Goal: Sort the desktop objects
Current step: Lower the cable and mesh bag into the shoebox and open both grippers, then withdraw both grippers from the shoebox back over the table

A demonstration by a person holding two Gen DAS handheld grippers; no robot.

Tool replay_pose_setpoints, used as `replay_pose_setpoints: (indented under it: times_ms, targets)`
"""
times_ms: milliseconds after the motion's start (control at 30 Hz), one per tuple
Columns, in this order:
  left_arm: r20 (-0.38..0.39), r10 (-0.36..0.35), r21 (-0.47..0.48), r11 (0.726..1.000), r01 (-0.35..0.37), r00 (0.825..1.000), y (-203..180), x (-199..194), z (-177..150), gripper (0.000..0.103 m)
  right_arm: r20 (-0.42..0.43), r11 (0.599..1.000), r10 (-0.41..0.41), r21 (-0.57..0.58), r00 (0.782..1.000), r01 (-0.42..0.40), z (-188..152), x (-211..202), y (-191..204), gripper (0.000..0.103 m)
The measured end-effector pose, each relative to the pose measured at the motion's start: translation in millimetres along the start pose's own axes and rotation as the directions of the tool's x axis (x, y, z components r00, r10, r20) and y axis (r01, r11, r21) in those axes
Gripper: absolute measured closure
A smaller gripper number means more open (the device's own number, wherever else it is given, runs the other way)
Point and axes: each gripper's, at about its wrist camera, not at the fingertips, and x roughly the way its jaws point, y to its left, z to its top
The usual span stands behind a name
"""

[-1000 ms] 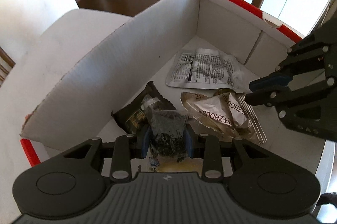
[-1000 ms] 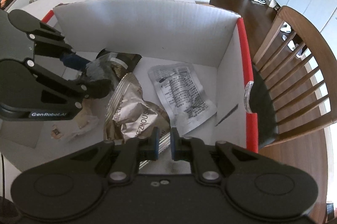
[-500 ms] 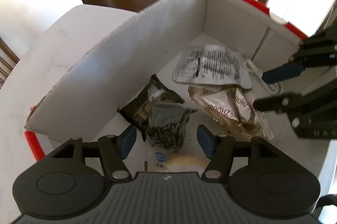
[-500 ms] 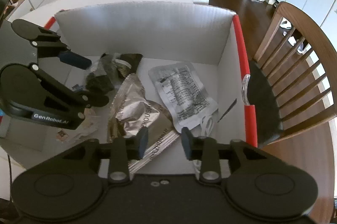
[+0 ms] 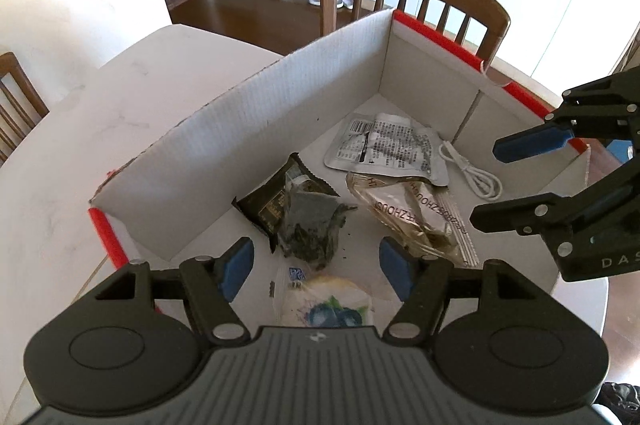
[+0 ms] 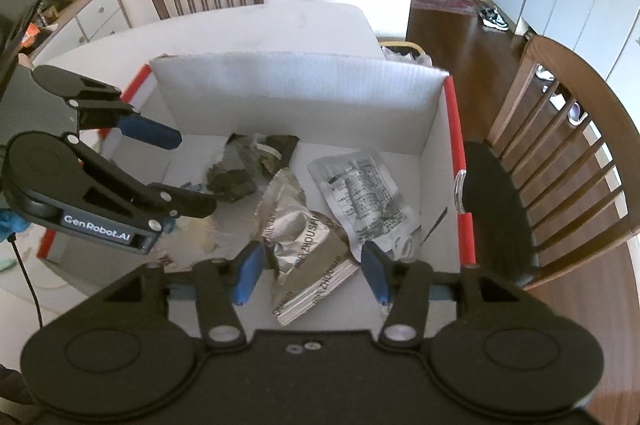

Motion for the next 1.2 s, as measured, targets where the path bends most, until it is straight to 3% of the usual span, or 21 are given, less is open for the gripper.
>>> replay_pose_setpoints:
  times_ms: [700, 1200]
  targets:
    - [0.128, -0.060, -0.017, 0.998, 0.062, 0.990, -9, -73, -34, 0.035, 0.103, 0.999, 0.025, -0.040, 0.994, -0.021, -8, -57, 39, 0.039]
    - [0.226, -0.027, -0.065, 0.997, 0.043, 0.974, 5, -130, -83, 0.035, 0.153, 1.000, 0.019, -0.004, 0.988, -0.018, -19, -78, 84, 0.034]
